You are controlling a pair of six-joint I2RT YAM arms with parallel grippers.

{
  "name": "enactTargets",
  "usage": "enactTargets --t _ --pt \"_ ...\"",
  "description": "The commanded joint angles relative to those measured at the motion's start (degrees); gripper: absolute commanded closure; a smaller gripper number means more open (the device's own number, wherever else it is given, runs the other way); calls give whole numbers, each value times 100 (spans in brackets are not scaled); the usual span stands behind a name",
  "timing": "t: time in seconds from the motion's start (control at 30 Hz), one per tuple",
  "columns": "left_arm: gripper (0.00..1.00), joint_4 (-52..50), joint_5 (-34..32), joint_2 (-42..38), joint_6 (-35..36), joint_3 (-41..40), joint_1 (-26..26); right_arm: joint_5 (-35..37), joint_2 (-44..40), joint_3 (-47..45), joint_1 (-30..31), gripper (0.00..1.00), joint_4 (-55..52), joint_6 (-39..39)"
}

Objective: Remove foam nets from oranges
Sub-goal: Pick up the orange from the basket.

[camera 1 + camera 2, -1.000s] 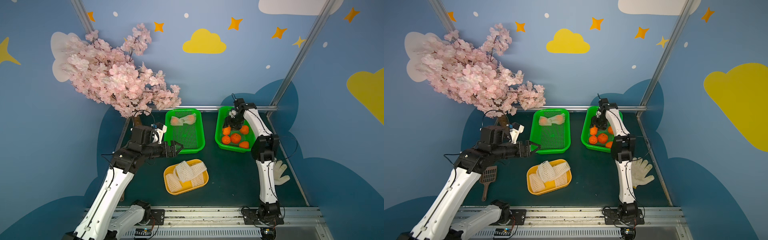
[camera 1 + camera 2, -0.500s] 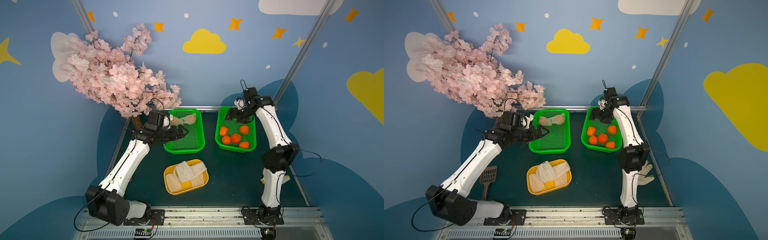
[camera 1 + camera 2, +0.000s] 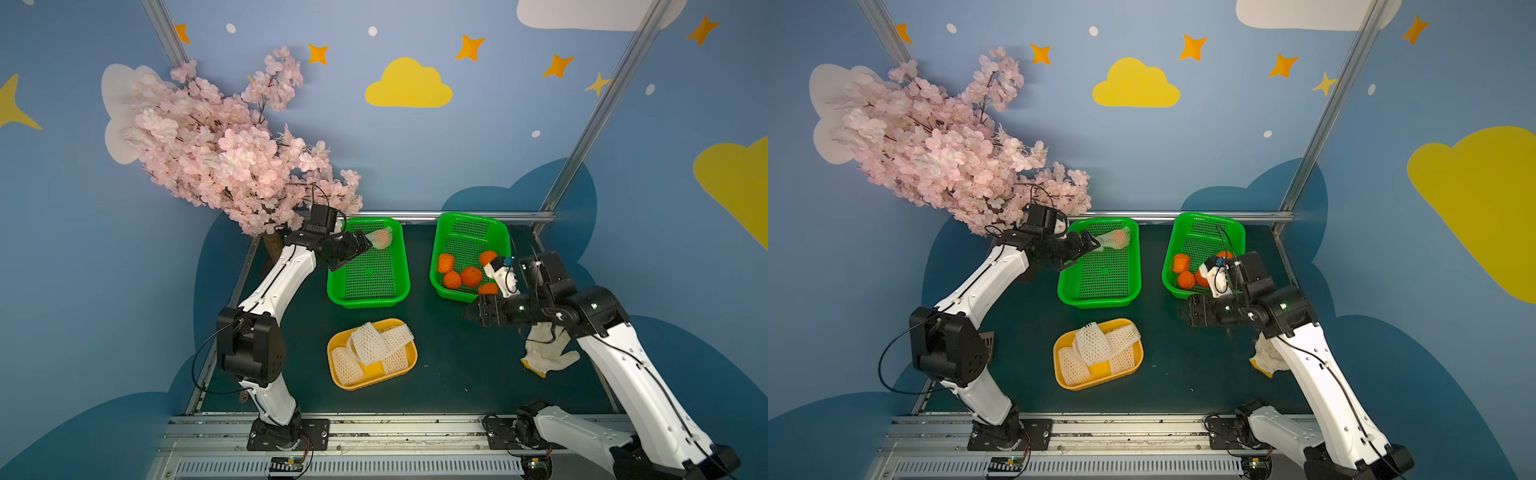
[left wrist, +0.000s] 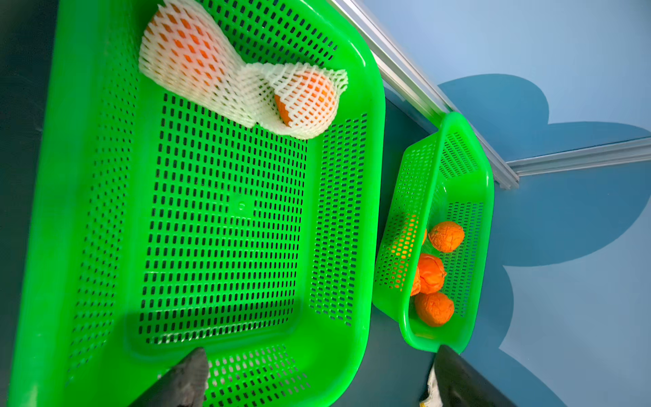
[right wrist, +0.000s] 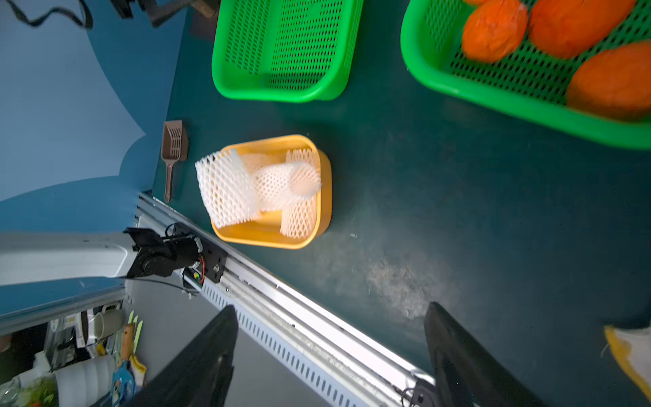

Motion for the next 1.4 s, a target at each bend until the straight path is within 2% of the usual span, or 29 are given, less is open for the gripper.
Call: enactTargets --t 0.0,0.13,0.27,0.43,0.6,0.93,1.17,1.37 --pt "1 409 -68 381 -485 234 -106 -169 -512 -333 114 18 -34 265" --pt "1 953 -35 1040 -1086 516 -234 -301 -810 -448 132 18 -186 201" --pt "1 1224 -183 1764 -1583 1125 -379 -420 -608 -228 132 17 -296 106" --pt "1 973 -477 2783 -1990 2318 -399 -402 -368 -70 121 17 -57 331" --pt "2 825 -779 3481 -2372 3068 -364 -302 -226 -12 99 17 -19 365" --pt "3 1054 -1176 4176 -2982 3545 -354 -435 -57 76 -73 17 -81 356" --pt "5 1288 -1162 4762 -3248 4110 -374 -519 -54 -96 -153 17 -71 380" --pt "9 1726 -1243 5048 -3406 4261 -378 -532 -157 -215 -189 17 -40 420"
